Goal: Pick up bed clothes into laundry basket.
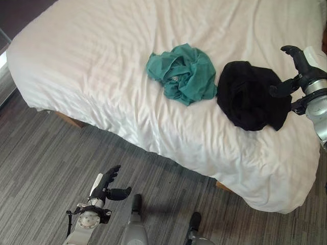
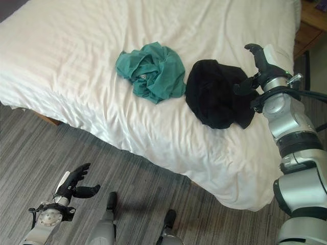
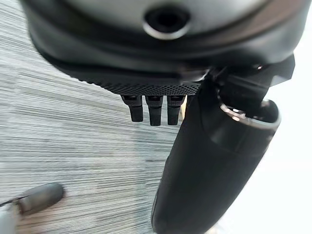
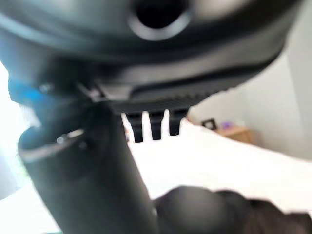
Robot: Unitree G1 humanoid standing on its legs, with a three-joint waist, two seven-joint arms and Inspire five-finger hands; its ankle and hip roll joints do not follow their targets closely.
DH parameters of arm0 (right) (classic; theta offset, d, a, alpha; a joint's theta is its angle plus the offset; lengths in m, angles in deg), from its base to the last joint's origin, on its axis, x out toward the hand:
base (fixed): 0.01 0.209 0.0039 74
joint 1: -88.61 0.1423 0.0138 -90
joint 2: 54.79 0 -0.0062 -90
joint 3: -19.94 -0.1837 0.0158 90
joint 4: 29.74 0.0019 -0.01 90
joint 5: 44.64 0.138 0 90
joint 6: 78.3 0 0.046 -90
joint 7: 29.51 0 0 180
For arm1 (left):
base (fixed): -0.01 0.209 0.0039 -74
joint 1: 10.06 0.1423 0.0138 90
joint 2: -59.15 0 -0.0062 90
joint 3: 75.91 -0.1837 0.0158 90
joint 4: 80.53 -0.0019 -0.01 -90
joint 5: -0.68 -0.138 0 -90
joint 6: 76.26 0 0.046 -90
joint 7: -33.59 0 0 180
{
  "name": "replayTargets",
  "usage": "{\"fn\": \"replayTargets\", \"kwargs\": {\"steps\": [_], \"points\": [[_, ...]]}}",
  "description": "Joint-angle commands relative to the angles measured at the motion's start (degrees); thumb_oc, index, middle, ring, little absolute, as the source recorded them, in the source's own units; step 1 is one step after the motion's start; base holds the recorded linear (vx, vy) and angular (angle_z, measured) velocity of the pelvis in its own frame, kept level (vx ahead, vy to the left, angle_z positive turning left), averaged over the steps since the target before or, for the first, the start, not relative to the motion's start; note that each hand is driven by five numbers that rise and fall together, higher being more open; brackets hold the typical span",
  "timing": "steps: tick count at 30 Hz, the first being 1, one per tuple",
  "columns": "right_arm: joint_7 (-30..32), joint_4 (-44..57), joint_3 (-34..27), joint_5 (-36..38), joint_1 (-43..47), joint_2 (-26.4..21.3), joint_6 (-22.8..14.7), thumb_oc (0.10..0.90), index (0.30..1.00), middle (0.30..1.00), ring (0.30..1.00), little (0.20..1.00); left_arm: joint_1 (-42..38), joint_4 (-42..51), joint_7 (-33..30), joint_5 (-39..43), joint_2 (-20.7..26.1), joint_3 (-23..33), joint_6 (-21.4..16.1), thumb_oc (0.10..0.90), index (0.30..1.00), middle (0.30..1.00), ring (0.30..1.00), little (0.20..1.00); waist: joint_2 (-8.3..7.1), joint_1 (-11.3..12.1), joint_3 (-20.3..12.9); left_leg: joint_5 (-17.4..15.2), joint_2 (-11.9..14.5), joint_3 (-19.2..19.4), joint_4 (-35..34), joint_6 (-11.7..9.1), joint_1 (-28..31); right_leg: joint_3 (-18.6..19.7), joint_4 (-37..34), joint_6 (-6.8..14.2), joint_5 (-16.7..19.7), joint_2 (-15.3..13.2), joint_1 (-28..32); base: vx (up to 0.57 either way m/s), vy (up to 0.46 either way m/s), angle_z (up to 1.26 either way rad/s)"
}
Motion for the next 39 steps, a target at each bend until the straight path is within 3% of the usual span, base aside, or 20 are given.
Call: {"fn": "replayTargets", "kwargs": {"steps": [1, 6, 7, 8, 13, 18, 21, 23, 26, 29, 30, 31, 32, 39], "points": [[2.4, -1.3, -1.9, 6.6, 9.6, -2.7, -1.3, 0.8, 0.9, 0.9, 0.9, 0.9, -2.3, -1.5, -1.3, 2.5, 1.8, -0.7, -4.1, 0.8, 0.9, 0.9, 0.9, 0.9, -1.79, 0.2, -1.1, 0.8, 3.1, 1.2, 0.0, -5.4, -1.3, 4.6, 0.3, 4.2, 7.1, -2.6, -5.3, -0.04, -0.005, 0.03], [1.2, -2.3, -2.5, 15.3, 11.3, -2.2, -2.0, 0.8, 0.9, 0.9, 0.9, 0.9, -3.2, -10.9, -1.8, 4.5, -0.6, -0.6, -3.1, 0.8, 0.9, 0.9, 0.9, 0.9, -1.72, -0.5, 0.1, 1.7, 4.0, 1.7, 0.0, -6.2, -4.5, 5.2, 0.3, 4.0, 7.5, -1.9, -8.7, -0.01, 0.0, 0.0], [1.2, -2.4, -2.4, 15.4, 11.4, -2.3, -2.1, 0.645, 0.667, 0.667, 0.667, 0.667, -3.3, -11.0, -1.8, 4.5, -0.7, -0.6, -3.2, 0.8, 0.9, 0.9, 0.9, 0.9, -1.71, -0.6, 0.0, 1.7, 4.0, 1.7, 0.0, -6.2, -4.6, 5.2, 0.3, 4.0, 7.5, -1.8, -8.8, 0.0, 0.0, 0.0], [0.6, -2.7, -2.1, 16.4, 11.7, -2.2, -2.0, 0.4, 0.3, 0.3, 0.3, 0.3, -3.5, -12.5, -1.9, 4.7, -1.0, -0.4, -3.0, 0.8, 0.9, 0.9, 0.9, 0.9, -1.72, -0.7, 0.1, 1.8, 4.1, 1.8, 0.0, -6.2, -4.8, 5.3, 0.3, 4.0, 7.4, -1.7, -9.0, 0.0, -0.003, -0.05], [-0.3, -1.9, -0.6, 16.1, 11.1, -1.2, -1.8, 0.4, 0.3, 0.3, 0.3, 0.3, -5.3, -18.7, -4.0, 5.7, -1.0, 2.3, -2.4, 0.8, 0.9, 0.9, 0.9, 0.9, -1.64, -1.8, -0.5, 1.5, 4.6, 3.0, 0.0, -6.3, -3.0, 6.2, 0.3, 3.9, 7.0, -1.4, -8.3, 0.02, 0.005, -0.01], [0.5, 8.2, -5.0, 15.7, 4.1, -4.1, -2.6, 0.4, 0.3, 0.3, 0.3, 0.3, -7.0, -16.1, -6.7, 3.9, 4.9, 6.9, -2.2, 0.8, 0.9, 0.9, 0.9, 0.9, -1.52, -3.2, -2.3, 0.1, 4.7, 4.2, 0.0, -6.0, 1.0, 7.3, 0.3, 4.0, 6.2, -1.6, -6.0, 0.08, 0.024, -0.16], [2.5, 21.9, -21.1, 12.6, -15.9, -10.1, -4.1, 0.4, 0.3, 0.3, 0.3, 0.3, -9.3, -7.0, -10.3, 3.5, 12.6, 15.7, -3.0, 0.8, 0.9, 0.9, 0.9, 0.9, -0.13, -6.2, -5.3, -2.4, 4.0, 5.3, 0.0, -5.4, 5.9, 8.0, 0.3, 4.4, 5.1, -2.4, -2.2, 0.14, 0.018, -0.15], [2.9, 25.6, -32.6, 11.4, -28.8, -10.0, -4.4, 0.4, 0.3, 0.3, 0.3, 0.3, -11.3, -2.1, -11.7, 2.4, 17.3, 18.5, -3.7, 0.8, 0.9, 0.9, 0.9, 0.9, 0.0, -7.1, -6.9, -2.8, 3.5, 5.5, 0.0, -5.1, 7.6, 8.0, 0.3, 4.7, 5.0, -3.0, -0.6, 0.09, 0.004, -0.04], [2.7, 24.7, -43.0, 12.0, -41.0, -8.0, -4.4, 0.4, 0.3, 0.3, 0.3, 0.3, -16.4, 0.9, -13.9, 1.3, 25.2, 20.9, -4.4, 0.8, 0.9, 0.9, 0.9, 0.9, 0.52, -8.6, -8.9, -3.8, 3.0, 6.0, 0.0, -4.7, 10.2, 8.7, 0.3, 4.9, 4.9, -3.5, 1.4, 0.11, -0.01, -0.08], [2.6, 21.8, -49.2, 11.6, -48.6, -5.7, -3.7, 0.4, 0.3, 0.3, 0.3, 0.3, -21.9, 0.8, -15.1, 0.8, 31.1, 21.1, -4.5, 0.8, 0.9, 0.9, 0.9, 0.9, 1.32, -10.9, -10.6, -4.6, 2.8, 6.8, 0.0, -4.3, 12.3, 9.8, 0.3, 5.0, 5.1, -3.7, 2.3, 0.09, -0.009, -0.19], [2.5, 22.0, -49.9, 11.6, -49.4, -5.4, -3.7, 0.4, 0.3, 0.3, 0.3, 0.3, -22.5, 0.6, -15.1, 0.8, 31.3, 20.4, -4.5, 0.8, 0.9, 0.9, 0.9, 0.9, 1.11, -10.5, -10.5, -4.6, 2.8, 6.9, 0.0, -4.3, 12.4, 9.9, 0.3, 5.0, 5.1, -3.7, 2.3, 0.06, 0.003, -0.15], [2.3, 19.8, -52.6, 11.2, -53.7, -3.1, -3.0, 0.4, 0.3, 0.3, 0.3, 0.3, -26.3, 0.9, -15.1, 0.4, 33.8, 19.8, -4.1, 0.8, 0.9, 0.9, 0.9, 0.9, 2.02, -12.7, -11.2, -5.1, 2.8, 7.6, 0.0, -4.2, 13.8, 10.7, 0.3, 5.1, 5.3, -3.7, 2.6, 0.08, 0.002, -0.12], [2.3, 19.7, -54.7, 10.9, -56.4, -1.7, -2.7, 0.4, 0.3, 0.3, 0.3, 0.3, -28.2, 1.4, -14.9, -0.5, 35.1, 18.9, -3.9, 0.8, 0.9, 0.9, 0.9, 0.9, 2.17, -13.3, -11.6, -5.2, 2.9, 8.1, 0.0, -4.2, 14.3, 11.3, 0.3, 5.2, 5.4, -3.7, 2.6, 0.1, -0.006, -0.17], [0.6, 9.6, -54.7, 11.6, -64.8, 8.0, -1.5, 0.4, 0.3, 0.3, 0.3, 0.3, -45.3, -3.2, -12.8, -4.6, 34.8, 5.2, -1.5, 0.8, 0.9, 0.9, 0.9, 0.9, 3.69, -18.5, -12.0, -5.9, 3.3, 11.5, 0.0, -4.1, 17.0, 15.2, 0.3, 5.4, 6.1, -2.8, 1.6, 0.05, -0.001, -0.37]]}}
